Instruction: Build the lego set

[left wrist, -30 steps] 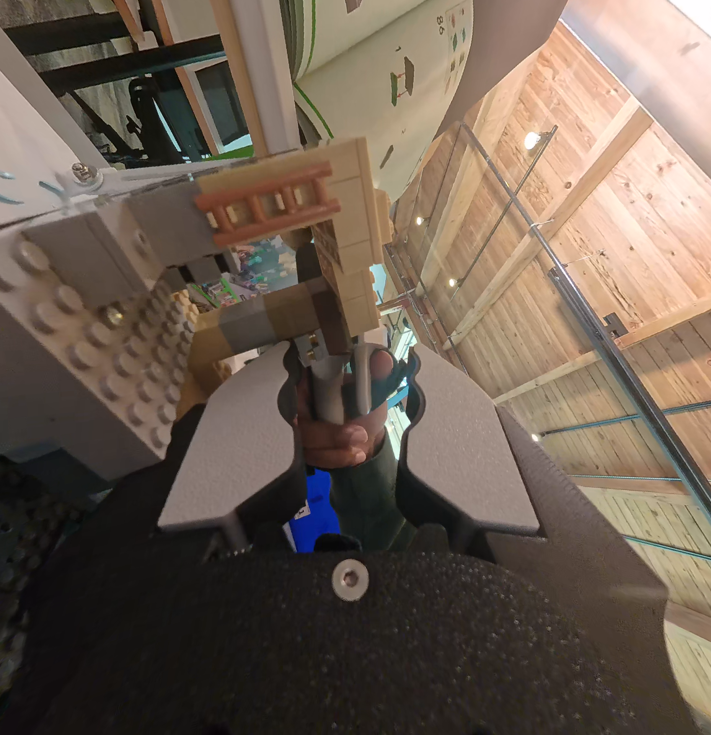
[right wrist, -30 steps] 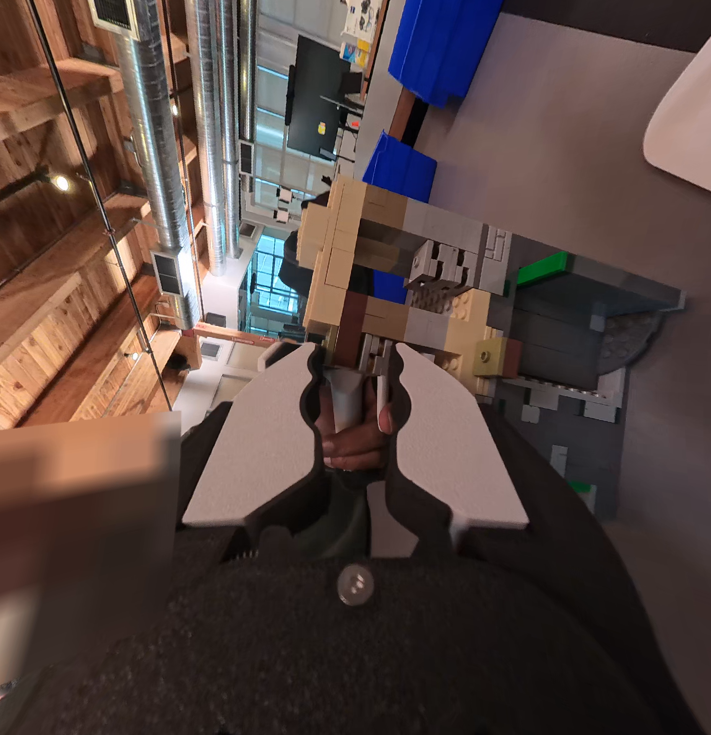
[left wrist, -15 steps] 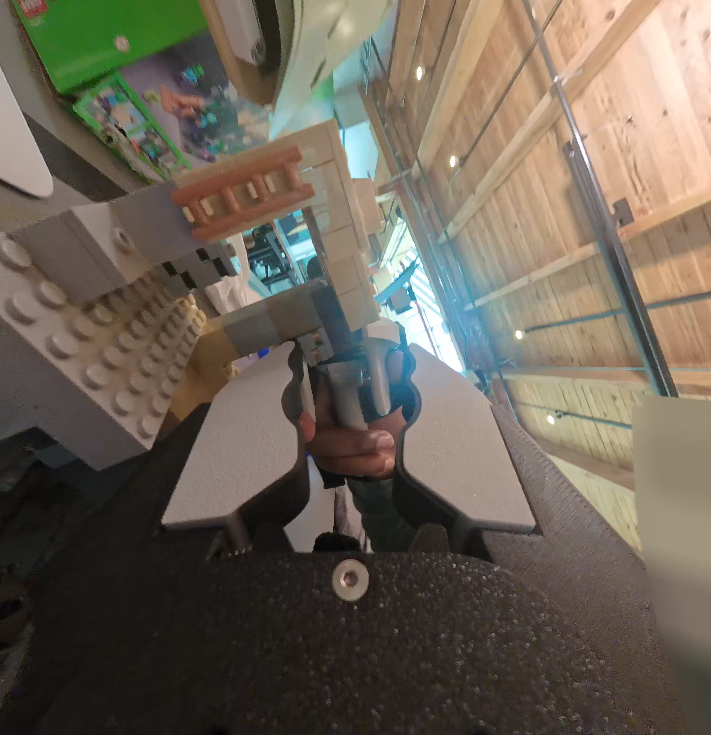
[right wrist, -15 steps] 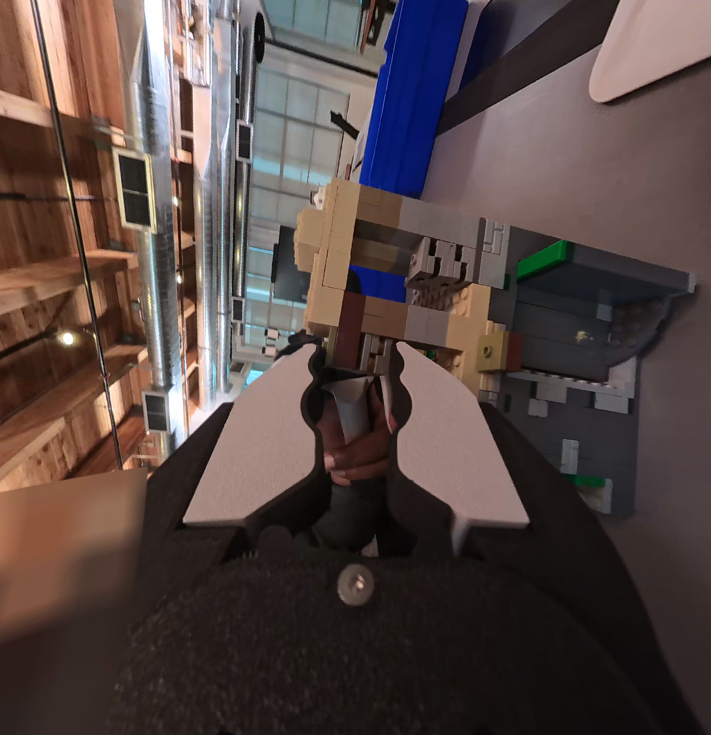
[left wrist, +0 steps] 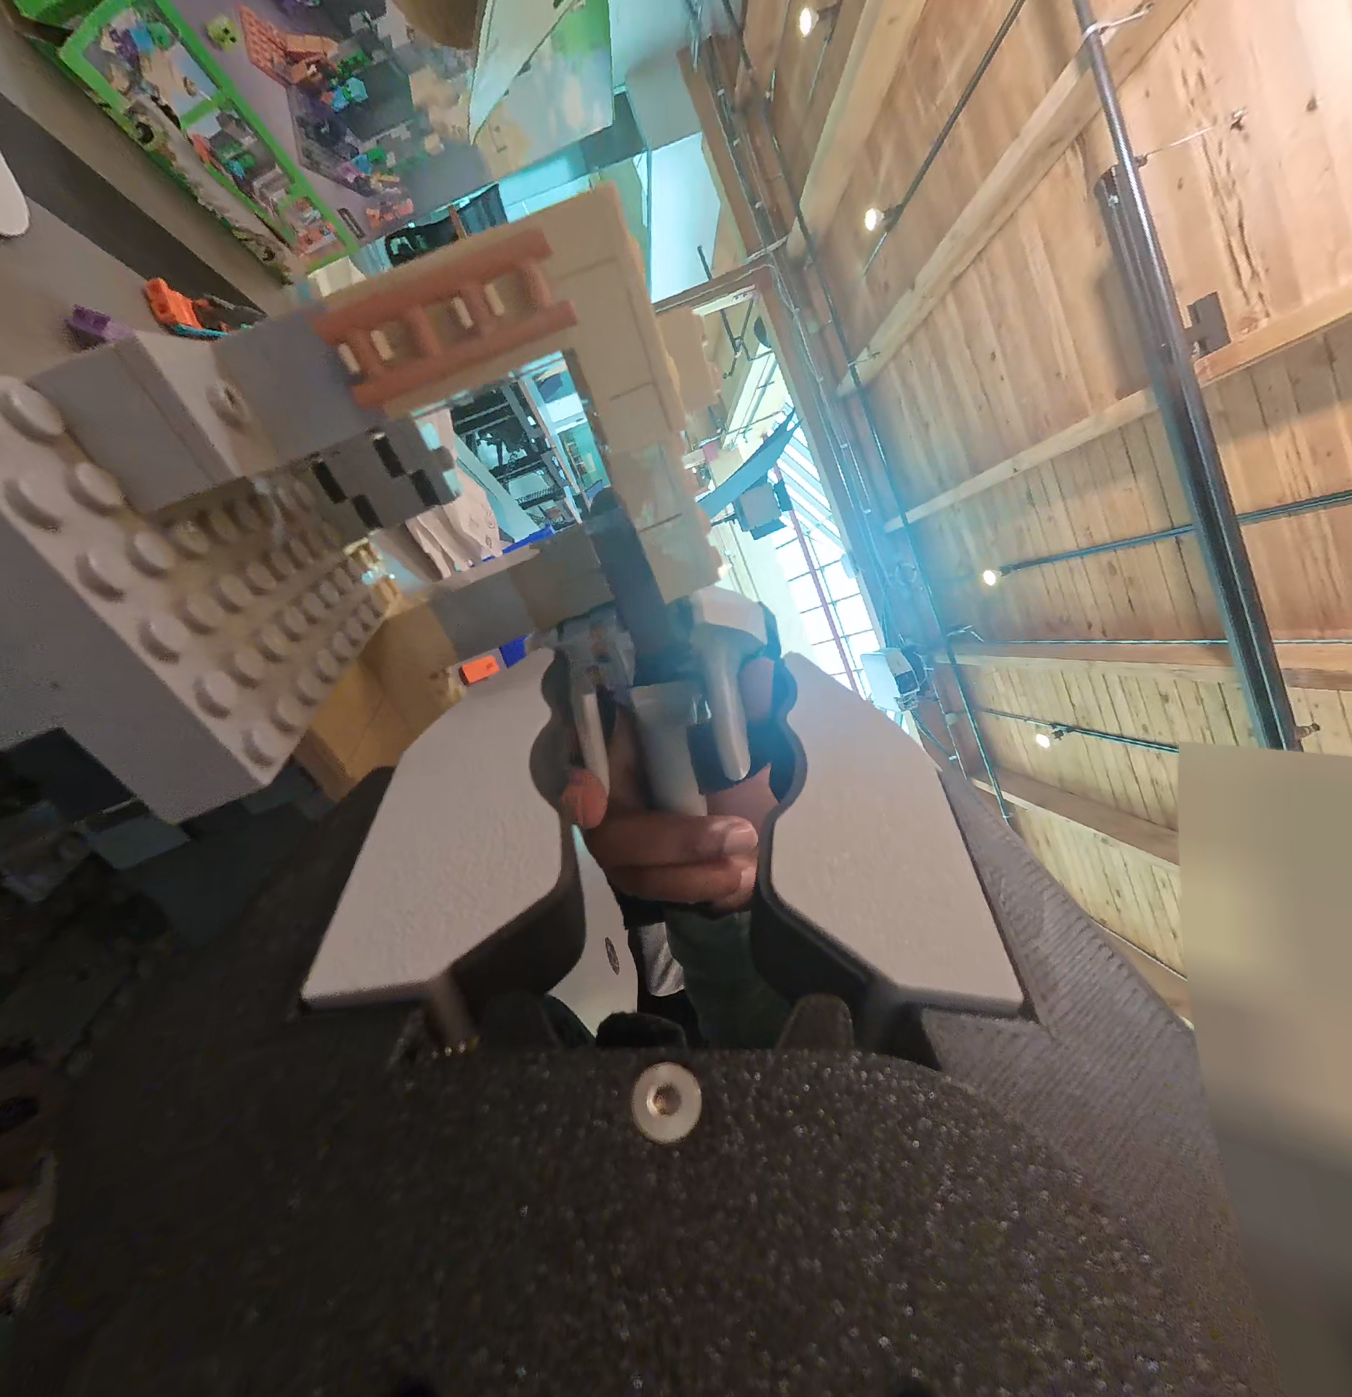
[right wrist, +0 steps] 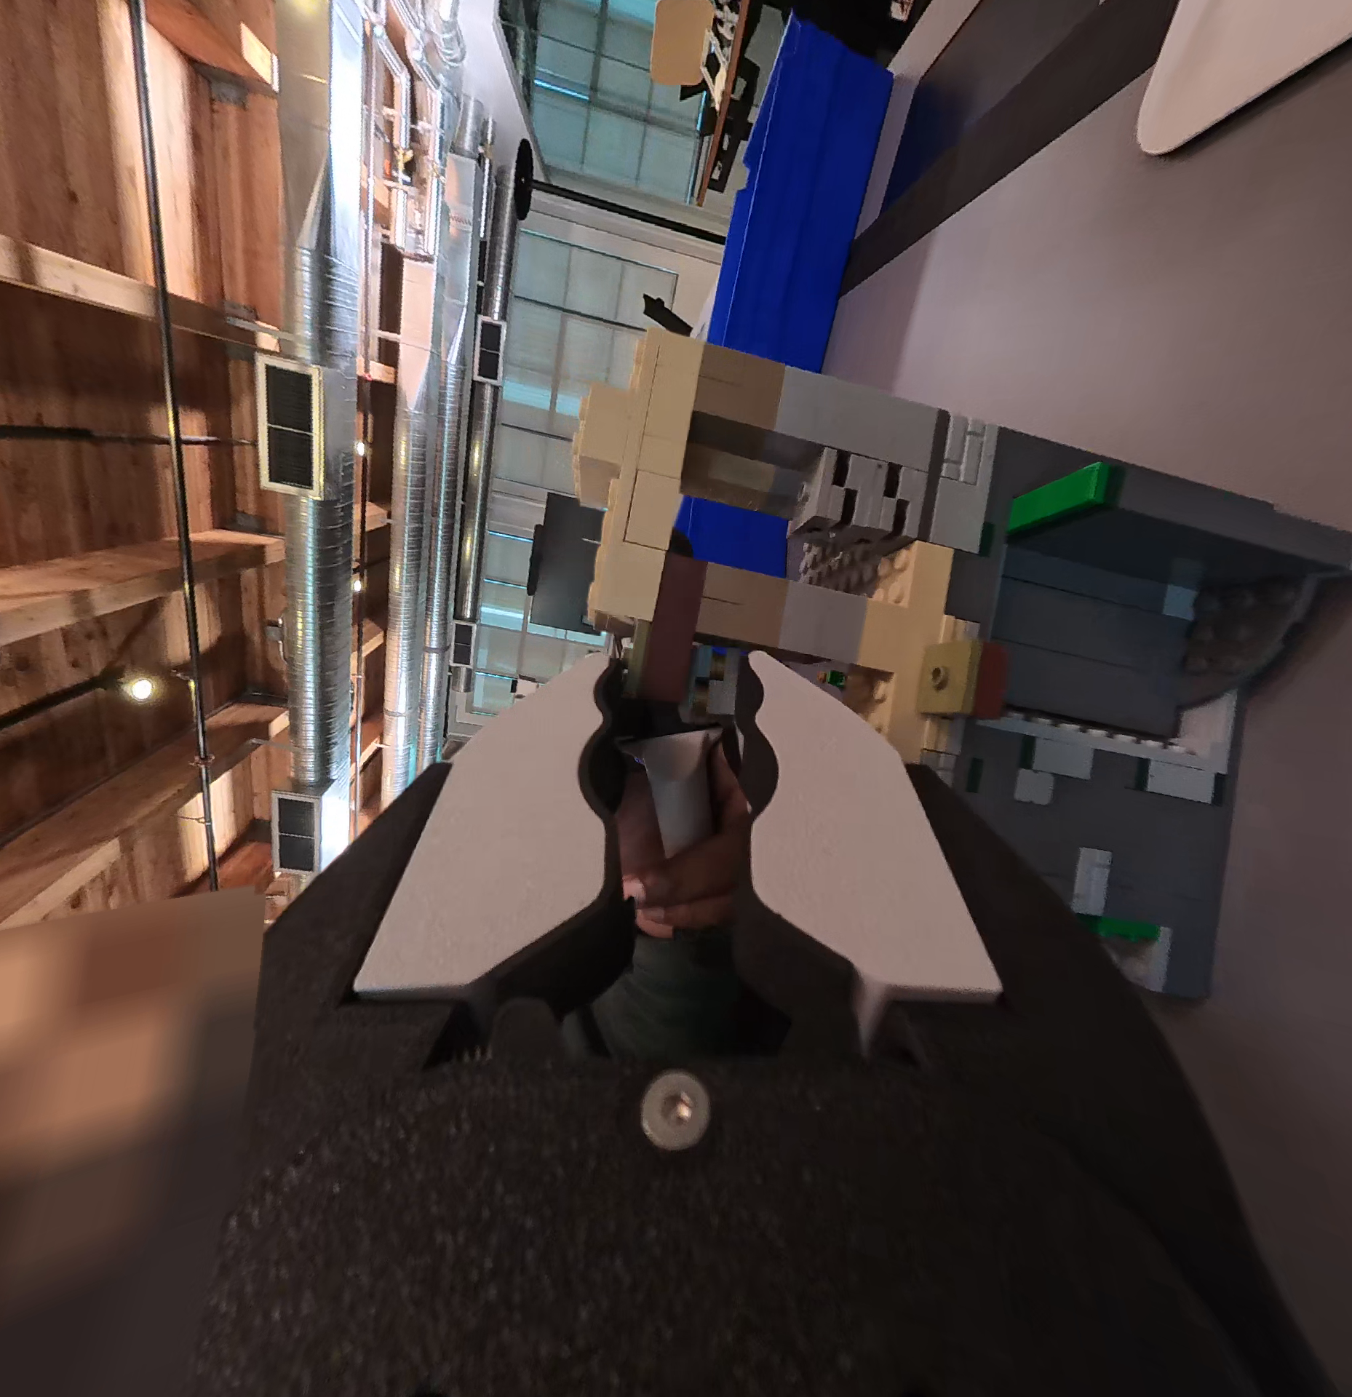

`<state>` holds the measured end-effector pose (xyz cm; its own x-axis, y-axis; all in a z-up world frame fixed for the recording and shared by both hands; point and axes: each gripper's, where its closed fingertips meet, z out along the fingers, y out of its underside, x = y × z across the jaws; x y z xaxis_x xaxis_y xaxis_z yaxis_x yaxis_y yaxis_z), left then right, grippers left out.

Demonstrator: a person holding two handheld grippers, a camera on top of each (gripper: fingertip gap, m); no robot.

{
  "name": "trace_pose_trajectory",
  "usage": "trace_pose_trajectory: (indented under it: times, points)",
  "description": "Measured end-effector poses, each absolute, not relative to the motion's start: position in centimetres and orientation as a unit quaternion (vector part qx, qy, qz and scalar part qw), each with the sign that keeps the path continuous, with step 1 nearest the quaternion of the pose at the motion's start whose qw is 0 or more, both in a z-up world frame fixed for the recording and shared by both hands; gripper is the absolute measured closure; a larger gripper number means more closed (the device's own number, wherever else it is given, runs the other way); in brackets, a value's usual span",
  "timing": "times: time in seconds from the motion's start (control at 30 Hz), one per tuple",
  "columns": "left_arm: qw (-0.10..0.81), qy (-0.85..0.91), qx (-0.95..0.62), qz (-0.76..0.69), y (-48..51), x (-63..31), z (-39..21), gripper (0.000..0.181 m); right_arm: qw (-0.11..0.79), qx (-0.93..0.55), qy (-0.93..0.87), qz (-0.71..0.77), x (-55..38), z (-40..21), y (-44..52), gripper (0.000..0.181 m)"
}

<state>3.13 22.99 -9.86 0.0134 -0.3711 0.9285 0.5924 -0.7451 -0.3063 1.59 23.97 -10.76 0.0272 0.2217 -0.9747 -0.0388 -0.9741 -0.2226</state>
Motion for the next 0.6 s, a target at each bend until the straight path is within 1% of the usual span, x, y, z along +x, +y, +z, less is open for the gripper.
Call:
trace_pose_trajectory:
  times: [0.6]
  points:
    - [0.352,-0.105,-0.615,-0.698,23.6,3.9,-9.8,0.132,0.104,-0.699,-0.059,0.705,2.7,-10.5,24.4,0.151]
